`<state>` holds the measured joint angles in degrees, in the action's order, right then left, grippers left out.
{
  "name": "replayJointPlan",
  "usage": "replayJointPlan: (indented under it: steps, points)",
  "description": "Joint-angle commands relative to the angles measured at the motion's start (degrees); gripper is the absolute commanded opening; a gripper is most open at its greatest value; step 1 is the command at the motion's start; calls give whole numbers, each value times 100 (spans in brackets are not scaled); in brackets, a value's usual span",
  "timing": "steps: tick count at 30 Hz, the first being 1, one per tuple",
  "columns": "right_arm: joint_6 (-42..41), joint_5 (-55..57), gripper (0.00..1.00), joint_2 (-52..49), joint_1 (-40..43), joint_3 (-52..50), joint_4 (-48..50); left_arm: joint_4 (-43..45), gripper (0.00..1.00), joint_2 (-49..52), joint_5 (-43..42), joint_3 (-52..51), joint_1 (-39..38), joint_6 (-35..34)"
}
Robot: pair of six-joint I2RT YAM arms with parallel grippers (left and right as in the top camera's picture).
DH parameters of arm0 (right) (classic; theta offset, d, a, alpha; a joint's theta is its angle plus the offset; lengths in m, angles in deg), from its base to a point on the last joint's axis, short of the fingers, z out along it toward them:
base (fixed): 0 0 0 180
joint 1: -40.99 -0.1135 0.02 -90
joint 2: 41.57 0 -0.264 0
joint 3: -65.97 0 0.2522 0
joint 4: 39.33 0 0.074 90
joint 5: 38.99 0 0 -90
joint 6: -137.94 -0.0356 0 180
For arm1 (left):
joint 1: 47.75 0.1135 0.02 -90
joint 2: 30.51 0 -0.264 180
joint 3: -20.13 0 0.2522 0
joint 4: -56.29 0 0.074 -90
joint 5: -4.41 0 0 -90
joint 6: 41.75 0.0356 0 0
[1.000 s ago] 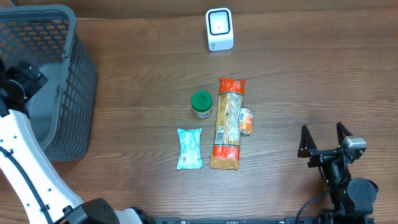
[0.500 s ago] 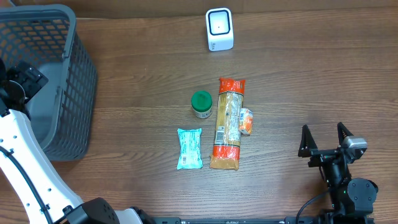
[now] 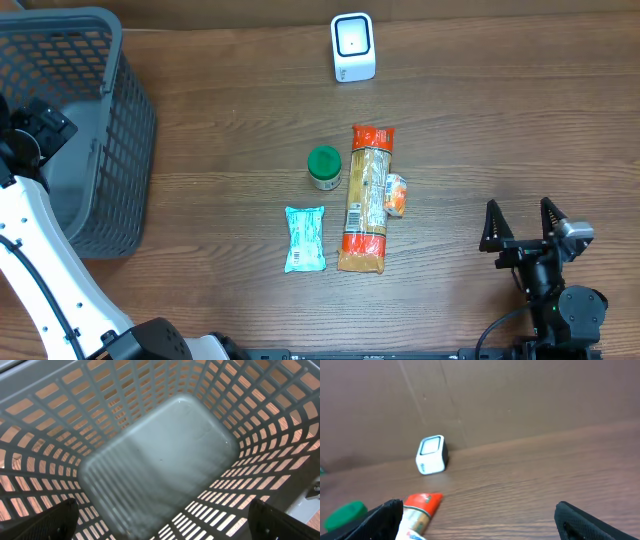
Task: Scan the item barcode
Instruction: 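Retract the left gripper back over the empty basket, then move the right gripper toward the orange Kleenex pack beside the spaghetti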
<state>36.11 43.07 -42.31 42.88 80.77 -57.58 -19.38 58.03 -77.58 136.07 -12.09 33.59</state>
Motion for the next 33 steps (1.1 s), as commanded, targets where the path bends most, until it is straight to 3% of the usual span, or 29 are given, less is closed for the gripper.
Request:
replayJointPlan:
  steps: [1,7,14,20,27,33]
  points:
    - [-579,-131,100,55,33,-46,28,-2,100,28,52,140,-11,-76]
    - [-584,-160,100,33,48,514,-44,-2,100,28,52,140,-11,-76]
    - [-507,-170,100,-730,48,2350,-1224,-2,100,28,52,140,-11,-76]
    - [-129,-881,100,-2229,48,4164,-2612,-4,100,28,52,140,-11,-76]
    - [291,-1147,100,-4441,44,6387,-5396,0,100,28,52,140,-11,-76]
    - [249,-1368,100,-5510,44,7171,-6170,-2,100,28,52,140,-11,-76]
